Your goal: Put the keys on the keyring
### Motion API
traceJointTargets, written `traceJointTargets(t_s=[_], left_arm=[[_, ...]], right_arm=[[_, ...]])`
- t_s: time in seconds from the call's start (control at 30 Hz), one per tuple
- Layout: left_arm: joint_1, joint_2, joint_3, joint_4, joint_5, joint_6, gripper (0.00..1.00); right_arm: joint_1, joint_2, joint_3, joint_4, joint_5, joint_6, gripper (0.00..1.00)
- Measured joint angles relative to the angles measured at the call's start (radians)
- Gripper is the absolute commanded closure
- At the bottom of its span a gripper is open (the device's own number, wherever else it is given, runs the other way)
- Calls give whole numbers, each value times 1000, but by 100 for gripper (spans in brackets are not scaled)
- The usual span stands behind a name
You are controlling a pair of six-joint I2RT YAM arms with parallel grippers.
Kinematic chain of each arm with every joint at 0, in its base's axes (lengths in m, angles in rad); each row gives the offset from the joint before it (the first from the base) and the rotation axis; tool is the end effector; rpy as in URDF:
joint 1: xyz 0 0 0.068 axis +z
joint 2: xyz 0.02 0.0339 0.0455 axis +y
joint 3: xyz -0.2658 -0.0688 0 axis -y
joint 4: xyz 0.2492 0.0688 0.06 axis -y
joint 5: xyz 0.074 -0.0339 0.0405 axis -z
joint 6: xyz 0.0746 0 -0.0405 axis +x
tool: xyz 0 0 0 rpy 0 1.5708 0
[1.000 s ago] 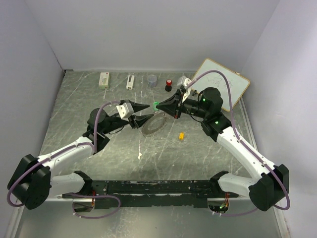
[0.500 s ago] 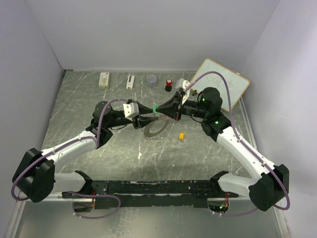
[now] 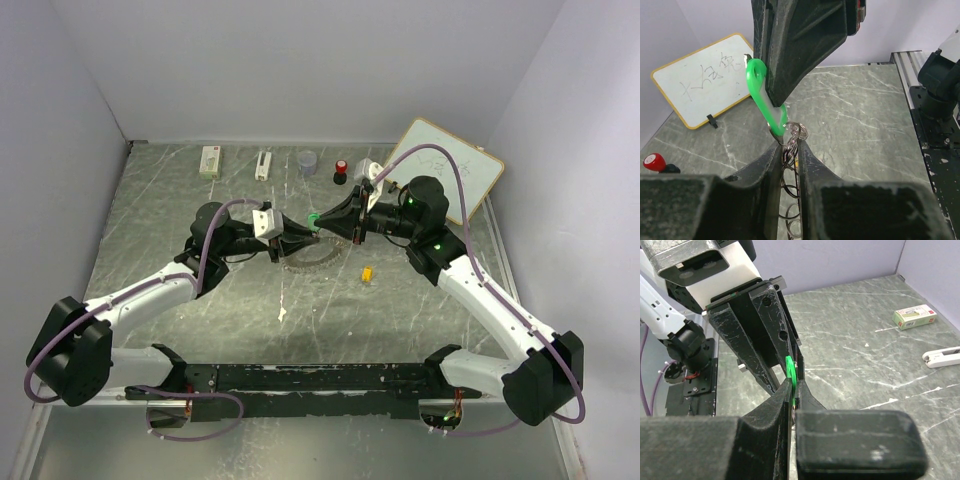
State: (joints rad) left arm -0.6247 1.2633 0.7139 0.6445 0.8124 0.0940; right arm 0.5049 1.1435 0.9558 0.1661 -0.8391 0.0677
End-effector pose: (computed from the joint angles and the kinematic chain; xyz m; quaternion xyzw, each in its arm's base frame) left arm 0.2183 -0.2241 0.2998 0.4910 0.4757 -0.4347 0.5862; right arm 0.2267 0.1887 0.3652 -0.4197 0.5754 0.4597 0.5305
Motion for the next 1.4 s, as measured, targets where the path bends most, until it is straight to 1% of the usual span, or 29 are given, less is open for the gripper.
traceJointTargets(t_s=[0.07, 0.27, 0.3, 0.33, 0.4, 0.47, 0.53, 0.57, 0.6, 0.63, 0.67, 0.97, 1.1, 1.2, 1.3, 1.4], left_arm=[[0, 0, 0, 0, -1, 0, 77], [0, -5, 1, -9, -12, 5, 71], [0, -7, 1, -10, -17, 6, 70], [0, -9, 1, -13, -21, 6, 65], [0, -14, 1, -20, -26, 8, 65], [0, -18, 1, -30, -30, 10, 69], [0, -19, 1, -33, -36, 11, 70], [0, -20, 1, -33, -40, 11, 73], [0, -21, 1, -33, -42, 11, 83], [0, -21, 1, -33, -45, 11, 90], [0, -21, 1, -32, -49, 10, 93], [1, -21, -1, -9, -90, -5, 93], [1, -35, -23, 34, -172, -39, 93], [-1, -66, -58, 80, -269, -80, 93], [-1, -82, -91, 130, -358, -132, 93], [-1, -82, -109, 162, -415, -182, 93]], right_arm=[[0, 0, 0, 0, 1, 1, 100], [-13, 0, 0, 0, 10, 10, 100], [-19, 0, 0, 1, 13, 12, 100], [-23, 0, 0, 1, 14, 14, 100], [-28, 0, 0, 2, 17, 21, 100], [-32, -1, 0, 9, 18, 23, 100], [-35, -1, 0, 9, 17, 26, 100], [-36, -2, 0, 9, 17, 27, 100], [-37, -2, 0, 9, 17, 28, 100], [-37, -2, 0, 9, 16, 29, 100], [-37, -2, 0, 8, 15, 30, 100], [-40, -4, -1, 8, 37, 46, 100], [-44, -29, -27, 25, 112, 82, 100], [-44, -53, -78, 66, 172, 131, 100], [-44, -68, -147, 143, 225, 189, 100], [-45, -66, -211, 222, 259, 244, 100]])
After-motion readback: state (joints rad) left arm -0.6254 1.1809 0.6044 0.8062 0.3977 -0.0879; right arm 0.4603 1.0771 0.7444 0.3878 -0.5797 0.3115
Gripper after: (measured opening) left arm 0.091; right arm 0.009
